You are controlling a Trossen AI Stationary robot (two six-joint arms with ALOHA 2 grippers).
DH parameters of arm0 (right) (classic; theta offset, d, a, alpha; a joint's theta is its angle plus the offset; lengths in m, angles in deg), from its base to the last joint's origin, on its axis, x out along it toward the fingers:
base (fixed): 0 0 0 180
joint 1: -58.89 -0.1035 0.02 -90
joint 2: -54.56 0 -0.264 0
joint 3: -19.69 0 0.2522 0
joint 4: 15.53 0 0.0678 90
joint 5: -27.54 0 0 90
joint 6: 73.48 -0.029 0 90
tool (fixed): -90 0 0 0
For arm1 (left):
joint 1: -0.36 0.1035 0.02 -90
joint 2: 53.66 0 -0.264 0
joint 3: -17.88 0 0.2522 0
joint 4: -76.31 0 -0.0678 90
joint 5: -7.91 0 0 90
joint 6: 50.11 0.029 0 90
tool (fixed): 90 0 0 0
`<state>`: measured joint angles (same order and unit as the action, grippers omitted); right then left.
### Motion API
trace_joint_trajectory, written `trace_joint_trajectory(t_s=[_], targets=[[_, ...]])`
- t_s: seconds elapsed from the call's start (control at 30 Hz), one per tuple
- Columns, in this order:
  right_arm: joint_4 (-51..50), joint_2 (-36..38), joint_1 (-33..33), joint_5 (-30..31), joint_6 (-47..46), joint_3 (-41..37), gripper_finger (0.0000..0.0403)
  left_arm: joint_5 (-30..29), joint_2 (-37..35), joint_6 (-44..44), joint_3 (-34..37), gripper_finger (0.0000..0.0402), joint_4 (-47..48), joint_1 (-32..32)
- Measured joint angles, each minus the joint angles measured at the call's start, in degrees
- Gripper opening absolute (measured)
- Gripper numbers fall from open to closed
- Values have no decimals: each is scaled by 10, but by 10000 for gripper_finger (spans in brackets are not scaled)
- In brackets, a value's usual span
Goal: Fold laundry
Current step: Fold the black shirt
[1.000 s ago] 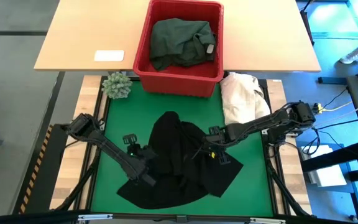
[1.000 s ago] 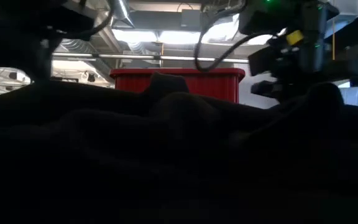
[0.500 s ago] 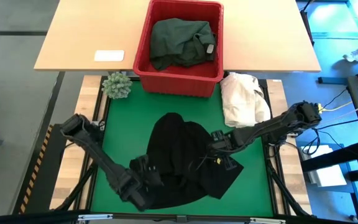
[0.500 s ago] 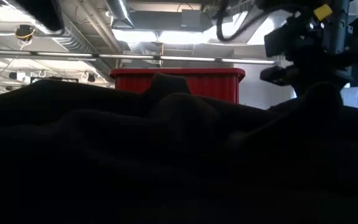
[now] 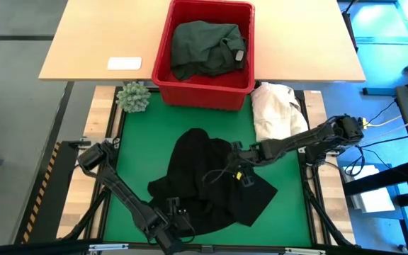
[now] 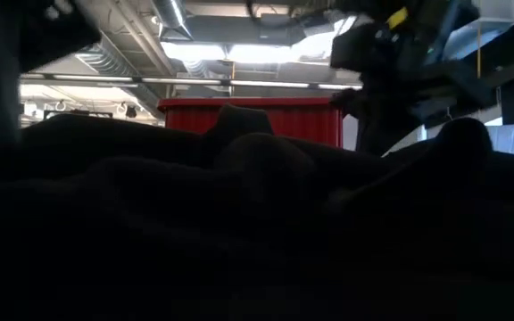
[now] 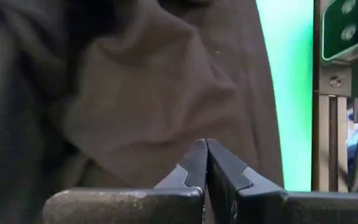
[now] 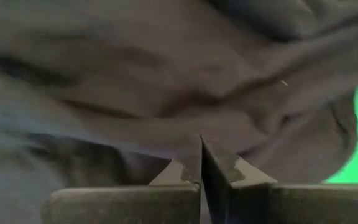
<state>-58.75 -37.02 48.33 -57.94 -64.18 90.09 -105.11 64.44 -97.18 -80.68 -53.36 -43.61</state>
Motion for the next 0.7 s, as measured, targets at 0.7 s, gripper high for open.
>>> trace_joint_trajectory(t_s=[0.7], targets=[[-80,-36,72,-70,17,-36,0,84,-10,-4,96,0,-54,8]])
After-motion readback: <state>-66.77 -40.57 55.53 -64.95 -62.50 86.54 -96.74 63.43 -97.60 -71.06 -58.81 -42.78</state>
